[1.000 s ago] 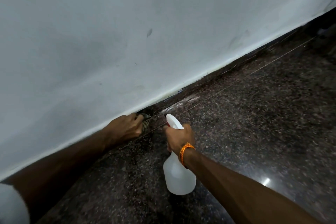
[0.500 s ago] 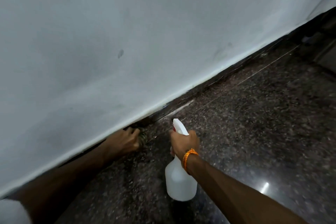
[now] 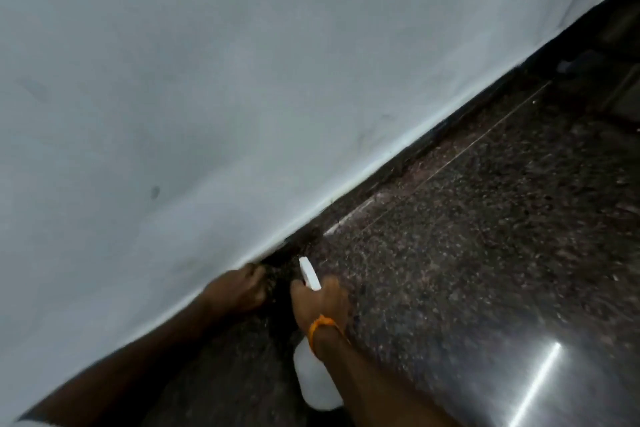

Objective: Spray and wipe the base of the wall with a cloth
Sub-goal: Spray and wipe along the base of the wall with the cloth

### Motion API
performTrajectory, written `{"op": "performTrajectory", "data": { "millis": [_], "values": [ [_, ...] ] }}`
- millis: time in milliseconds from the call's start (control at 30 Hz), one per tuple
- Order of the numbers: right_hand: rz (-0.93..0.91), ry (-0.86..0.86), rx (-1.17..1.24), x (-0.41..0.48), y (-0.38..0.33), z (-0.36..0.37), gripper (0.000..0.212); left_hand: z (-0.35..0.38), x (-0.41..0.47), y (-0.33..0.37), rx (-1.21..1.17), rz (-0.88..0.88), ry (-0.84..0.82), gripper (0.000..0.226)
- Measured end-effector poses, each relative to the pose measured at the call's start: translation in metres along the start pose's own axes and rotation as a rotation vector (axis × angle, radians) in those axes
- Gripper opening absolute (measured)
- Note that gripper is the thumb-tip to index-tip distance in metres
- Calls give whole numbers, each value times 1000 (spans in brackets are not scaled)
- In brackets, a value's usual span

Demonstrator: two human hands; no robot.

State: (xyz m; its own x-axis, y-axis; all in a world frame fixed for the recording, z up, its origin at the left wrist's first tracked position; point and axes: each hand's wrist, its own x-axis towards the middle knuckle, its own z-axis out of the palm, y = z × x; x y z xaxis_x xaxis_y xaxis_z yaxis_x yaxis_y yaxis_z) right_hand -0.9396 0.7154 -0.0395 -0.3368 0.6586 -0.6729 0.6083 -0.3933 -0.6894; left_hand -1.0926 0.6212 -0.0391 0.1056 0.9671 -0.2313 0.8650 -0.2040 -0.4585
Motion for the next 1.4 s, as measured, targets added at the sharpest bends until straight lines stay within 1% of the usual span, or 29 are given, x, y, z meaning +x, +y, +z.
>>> {"op": "performTrajectory", "data": {
  "millis": [33, 100, 200, 267, 300, 367, 433, 500, 600, 667, 734, 767, 834, 867, 900, 967, 1000, 1067, 1100, 1134, 1200, 1267, 1367, 1400],
  "values": [
    [16, 1, -6, -3, 0, -2, 44, -5, -5, -2, -16, -18, -17, 31],
    [41, -10, 15, -4, -3, -2, 45, -9, -14, -7, -18, -47, 5, 31],
    [47, -60, 51, -1, -2, 2, 40, -7, -12, -9, 5, -32, 22, 31],
    [22, -36, 45, 6, 0, 1, 30, -5, -4, -9, 24, 0, 32, 32],
    [14, -31, 40, 11, 1, -1, 30, -5, 0, -8, 37, 5, 28, 32],
    [20, 0, 40, 18, 0, -6, 42, -5, 6, -12, 47, 29, -6, 34],
    [26, 21, 80, 22, 1, -9, 45, -4, 11, -11, 81, 76, -63, 30],
    [20, 57, 117, 21, 1, -15, 36, 2, 24, -8, 148, 106, -118, 26],
    [35, 106, 165, 21, 1, -31, 21, -8, 68, -3, 113, 75, -66, 27],
    [53, 172, 185, 29, 3, -39, 24, -13, 103, 3, 109, 55, -59, 25],
    [58, 194, 195, 33, 1, -40, 21, -17, 119, 5, 16, 37, -84, 23],
    [48, 201, 200, 35, -2, -39, 24, -16, 118, 3, 5, 46, -80, 20],
    [30, 204, 183, 38, -10, -32, 50, -4, 107, 2, 80, 68, -37, 13],
    [25, 191, 159, 33, -18, -33, 57, 2, 98, 0, 58, 68, -37, 16],
    [34, 187, 144, 27, -25, -33, 54, 6, 87, 2, 27, 65, -72, 21],
    [32, 199, 129, 18, -38, -35, 39, 19, 63, 8, -35, 41, -130, 28],
    [21, 203, 119, 17, -40, -36, 36, 25, 57, 10, -38, 50, -133, 30],
    [-9, 215, 57, 22, -40, -32, 45, 25, 61, 5, -19, 53, -112, 28],
    [-31, 217, 17, 27, -39, -31, 52, 18, 73, 1, -6, 51, -76, 24],
    [-43, 209, -4, 34, -35, -28, 55, 8, 85, -3, 7, 43, -16, 19],
    [-74, 208, 1, 39, -36, -31, 45, -10, 109, -12, -6, -3, 75, 11],
    [-76, 235, 49, 44, -35, -39, 47, -16, 115, -13, 2, 22, 88, 16],
    [-47, 211, 80, 42, -36, -53, 55, 7, 86, -6, 37, 80, 109, 29],
    [-45, 198, 86, 45, -34, -56, 58, 20, 74, -1, 47, 105, 92, 29]
  ]
}}
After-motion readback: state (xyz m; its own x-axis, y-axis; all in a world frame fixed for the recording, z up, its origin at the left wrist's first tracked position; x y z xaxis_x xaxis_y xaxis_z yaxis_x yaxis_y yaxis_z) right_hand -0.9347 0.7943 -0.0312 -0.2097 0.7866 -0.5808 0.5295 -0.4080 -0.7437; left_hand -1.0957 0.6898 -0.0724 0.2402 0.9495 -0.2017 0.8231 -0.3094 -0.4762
